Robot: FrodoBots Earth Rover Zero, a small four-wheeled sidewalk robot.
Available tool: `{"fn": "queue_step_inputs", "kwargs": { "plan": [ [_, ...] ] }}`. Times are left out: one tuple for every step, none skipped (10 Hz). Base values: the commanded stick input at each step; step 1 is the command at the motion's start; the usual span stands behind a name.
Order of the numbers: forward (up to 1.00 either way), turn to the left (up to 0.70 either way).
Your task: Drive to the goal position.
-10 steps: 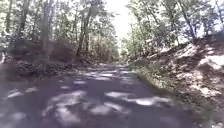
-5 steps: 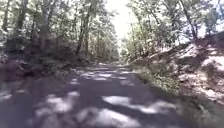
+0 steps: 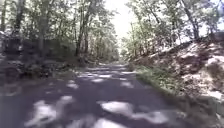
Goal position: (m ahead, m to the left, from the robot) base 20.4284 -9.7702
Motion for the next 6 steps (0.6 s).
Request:
{"fn": "queue_step_inputs", "kwargs": {
  "plan": [
    [0.45, 0.0],
    [0.45, 0.0],
    [0.45, 0.0],
    [0.45, 0.0],
    [0.45, 0.0],
    [0.45, 0.0]
  ]
}}
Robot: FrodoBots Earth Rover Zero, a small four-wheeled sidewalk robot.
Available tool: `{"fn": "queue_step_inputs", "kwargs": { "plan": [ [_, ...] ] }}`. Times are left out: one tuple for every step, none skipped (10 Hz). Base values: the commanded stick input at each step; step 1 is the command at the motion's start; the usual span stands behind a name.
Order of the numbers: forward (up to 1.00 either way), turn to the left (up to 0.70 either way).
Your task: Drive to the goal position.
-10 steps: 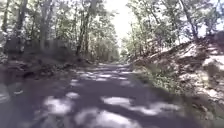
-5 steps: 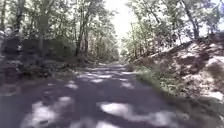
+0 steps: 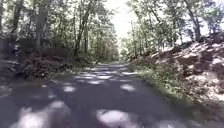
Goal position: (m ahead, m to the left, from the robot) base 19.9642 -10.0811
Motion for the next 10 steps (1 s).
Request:
{"fn": "queue_step_inputs", "kwargs": {
  "plan": [
    [0.45, 0.0],
    [0.45, 0.0],
    [0.45, 0.0],
    [0.45, 0.0],
    [0.45, 0.0],
    [0.45, 0.0],
    [0.45, 0.0],
    [0.45, 0.0],
    [0.45, 0.0],
    [0.45, 0.0]
  ]
}}
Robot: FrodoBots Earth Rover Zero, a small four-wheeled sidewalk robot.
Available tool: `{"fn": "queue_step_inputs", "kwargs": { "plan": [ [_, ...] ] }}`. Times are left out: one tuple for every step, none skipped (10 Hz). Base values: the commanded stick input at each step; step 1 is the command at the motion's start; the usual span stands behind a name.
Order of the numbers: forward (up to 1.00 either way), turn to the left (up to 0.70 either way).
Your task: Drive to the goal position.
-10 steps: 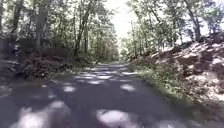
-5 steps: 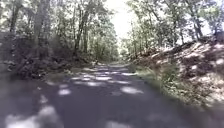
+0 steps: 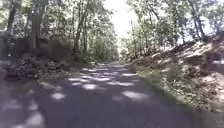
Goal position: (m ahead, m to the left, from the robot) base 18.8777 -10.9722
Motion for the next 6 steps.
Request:
{"fn": "queue_step_inputs", "kwargs": {
  "plan": [
    [0.45, 0.0],
    [0.45, 0.0],
    [0.45, 0.0],
    [0.45, 0.0],
    [0.45, 0.0],
    [0.45, 0.0]
  ]
}}
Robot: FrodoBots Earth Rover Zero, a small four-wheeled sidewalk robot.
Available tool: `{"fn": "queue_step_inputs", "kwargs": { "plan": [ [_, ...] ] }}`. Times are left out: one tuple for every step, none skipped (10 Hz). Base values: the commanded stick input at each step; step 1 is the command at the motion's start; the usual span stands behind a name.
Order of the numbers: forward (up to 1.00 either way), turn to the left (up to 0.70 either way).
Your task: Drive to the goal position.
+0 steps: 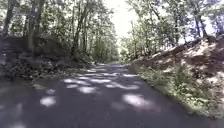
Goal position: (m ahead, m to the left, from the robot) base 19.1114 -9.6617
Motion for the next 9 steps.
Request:
{"fn": "queue_step_inputs", "kwargs": {
  "plan": [
    [0.45, 0.0],
    [0.45, 0.0],
    [0.45, 0.0],
    [0.45, 0.0],
    [0.45, 0.0],
    [0.45, 0.0],
    [0.45, 0.0],
    [0.45, 0.0],
    [0.45, 0.0]
  ]
}}
